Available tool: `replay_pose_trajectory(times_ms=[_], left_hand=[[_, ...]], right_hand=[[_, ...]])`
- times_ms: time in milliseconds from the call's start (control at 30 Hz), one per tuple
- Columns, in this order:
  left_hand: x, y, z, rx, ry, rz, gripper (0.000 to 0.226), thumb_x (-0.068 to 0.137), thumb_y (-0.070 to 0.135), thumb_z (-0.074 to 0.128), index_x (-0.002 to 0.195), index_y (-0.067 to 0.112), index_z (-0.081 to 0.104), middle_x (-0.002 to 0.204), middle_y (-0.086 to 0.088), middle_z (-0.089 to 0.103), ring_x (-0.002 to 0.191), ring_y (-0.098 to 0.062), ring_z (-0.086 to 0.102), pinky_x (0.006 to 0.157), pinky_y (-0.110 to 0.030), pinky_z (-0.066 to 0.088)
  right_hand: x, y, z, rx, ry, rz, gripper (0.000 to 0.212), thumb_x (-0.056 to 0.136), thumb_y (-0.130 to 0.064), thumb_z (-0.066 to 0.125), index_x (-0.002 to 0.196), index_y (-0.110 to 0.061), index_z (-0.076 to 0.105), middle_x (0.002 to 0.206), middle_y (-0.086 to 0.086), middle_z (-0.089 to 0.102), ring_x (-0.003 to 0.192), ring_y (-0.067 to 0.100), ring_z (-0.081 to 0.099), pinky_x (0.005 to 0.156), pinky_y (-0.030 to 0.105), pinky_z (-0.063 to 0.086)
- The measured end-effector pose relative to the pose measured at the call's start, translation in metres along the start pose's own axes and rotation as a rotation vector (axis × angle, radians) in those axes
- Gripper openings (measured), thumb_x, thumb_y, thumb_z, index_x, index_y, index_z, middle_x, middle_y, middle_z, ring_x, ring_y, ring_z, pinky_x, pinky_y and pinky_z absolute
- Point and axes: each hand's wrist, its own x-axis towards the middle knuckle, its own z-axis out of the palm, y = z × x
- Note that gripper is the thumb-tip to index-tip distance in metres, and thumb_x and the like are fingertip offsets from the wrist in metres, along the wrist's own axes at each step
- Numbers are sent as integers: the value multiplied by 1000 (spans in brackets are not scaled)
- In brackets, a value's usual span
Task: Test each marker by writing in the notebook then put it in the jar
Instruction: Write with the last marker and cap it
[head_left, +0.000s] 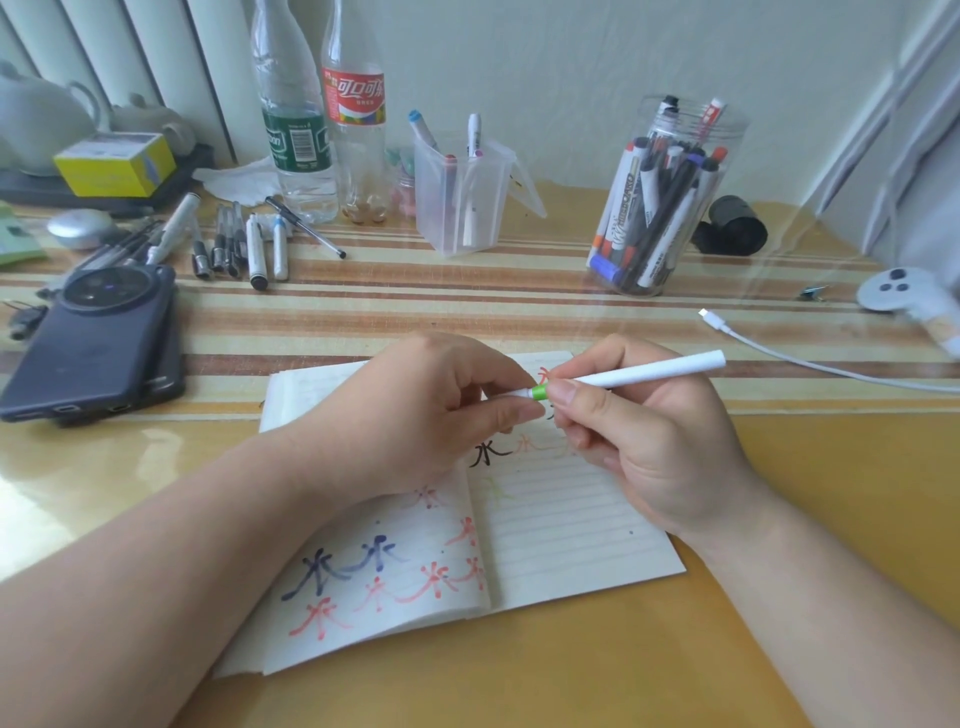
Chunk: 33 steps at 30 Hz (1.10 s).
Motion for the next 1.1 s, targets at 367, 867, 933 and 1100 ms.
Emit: replay_pose_trajectory(times_ms=[367,867,933,1100], left_hand=[[2,5,0,-43,37,-233,8,82,38,78,83,32,74,68,18,66,56,-6,58,51,-17,41],[-3,3,1,-545,-182,-172,34,68,34,86,100,30,77,75,-11,70,59,-17,52,59,-35,42],[-3,1,1,-485,-221,-139,43,65,35,90,106,33,75,81,-1,71,60,-17,55,62,-34,46],[0,0,0,-45,-250,137,63,62,59,87,117,37,67,94,24,61,85,-7,61,79,-30,53]], right_hand=[[4,-3,-2,95,-5,83,19,83,-17,66,97,-7,73,70,15,63,58,19,52,40,22,28],[16,7,-3,138,277,68,21,97,-5,59,118,-9,57,70,10,65,59,19,55,44,26,35],[15,9,-2,122,231,92,28,97,-5,59,124,-11,56,73,12,67,59,20,57,45,27,37],[14,11,0,-1,93,55,42,93,-2,64,131,-14,52,74,18,66,55,21,55,46,28,40]])
